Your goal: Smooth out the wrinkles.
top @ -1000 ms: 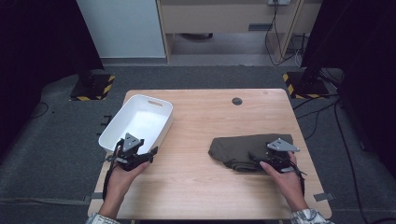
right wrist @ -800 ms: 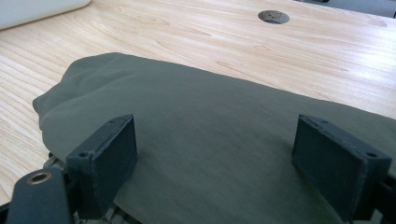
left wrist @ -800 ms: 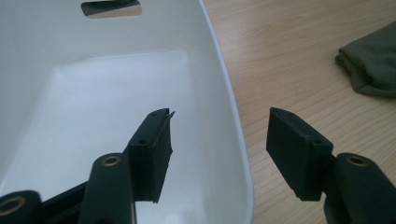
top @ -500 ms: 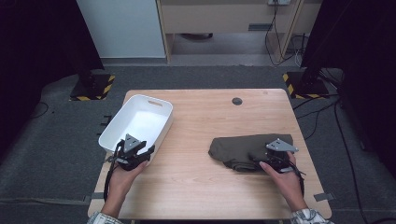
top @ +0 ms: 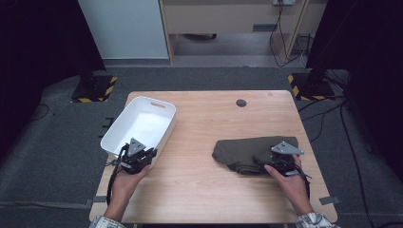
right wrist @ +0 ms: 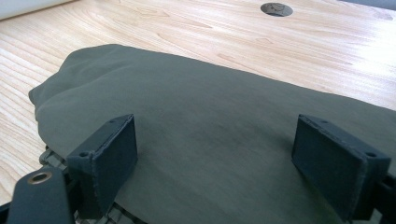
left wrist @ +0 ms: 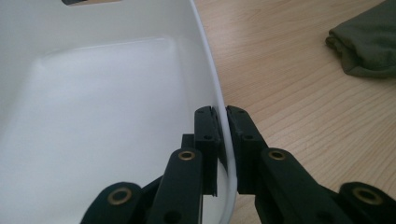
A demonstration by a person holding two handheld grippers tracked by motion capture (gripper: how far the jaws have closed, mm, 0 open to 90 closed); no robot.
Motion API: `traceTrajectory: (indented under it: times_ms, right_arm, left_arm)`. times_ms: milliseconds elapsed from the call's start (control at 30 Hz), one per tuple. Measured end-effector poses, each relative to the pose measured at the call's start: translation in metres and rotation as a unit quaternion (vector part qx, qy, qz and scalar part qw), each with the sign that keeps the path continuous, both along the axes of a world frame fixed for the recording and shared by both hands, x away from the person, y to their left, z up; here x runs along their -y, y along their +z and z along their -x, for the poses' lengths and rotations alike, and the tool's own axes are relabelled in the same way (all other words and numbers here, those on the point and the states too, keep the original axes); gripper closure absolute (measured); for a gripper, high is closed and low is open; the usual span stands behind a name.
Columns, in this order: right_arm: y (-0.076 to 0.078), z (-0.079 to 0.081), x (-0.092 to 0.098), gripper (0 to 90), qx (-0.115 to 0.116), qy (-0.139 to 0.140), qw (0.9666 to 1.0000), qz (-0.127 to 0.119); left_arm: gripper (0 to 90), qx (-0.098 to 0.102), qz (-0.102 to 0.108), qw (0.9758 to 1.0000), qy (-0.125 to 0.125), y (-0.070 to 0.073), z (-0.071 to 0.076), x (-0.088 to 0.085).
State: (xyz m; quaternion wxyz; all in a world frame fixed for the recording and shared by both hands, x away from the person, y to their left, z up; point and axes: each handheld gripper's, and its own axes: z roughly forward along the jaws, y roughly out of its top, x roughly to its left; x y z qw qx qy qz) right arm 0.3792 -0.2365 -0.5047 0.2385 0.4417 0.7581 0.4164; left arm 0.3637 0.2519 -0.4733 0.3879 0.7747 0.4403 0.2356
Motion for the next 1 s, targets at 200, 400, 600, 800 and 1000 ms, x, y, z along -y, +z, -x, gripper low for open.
traceTrajectory:
  times_ms: [200,400,600,800,1000]
  right_arm:
    - [0.000,0.000,0.001,14.0,0.001,0.001,1.0000,0.004]
    - [0.000,0.000,0.003,14.0,0.000,0.001,1.0000,0.005]
    - [0.000,0.000,0.003,13.9,0.000,0.001,1.0000,0.006]
    - [0.000,0.001,0.003,13.5,-0.001,0.001,1.0000,0.006]
    - [0.000,0.001,0.004,13.2,-0.002,0.002,1.0000,0.006]
  left_arm:
    - [81.1,0.000,0.010,0.9998,-0.018,0.000,0.003,0.017]
    - [80.0,-0.001,0.007,0.9993,-0.037,0.000,0.009,0.036]
    - [77.6,0.003,0.020,0.9987,-0.046,0.001,0.011,0.043]
    - [58.4,0.019,0.033,0.9988,-0.032,0.009,0.013,0.038]
    - [50.3,0.026,0.046,0.9986,-0.008,0.017,0.010,0.022]
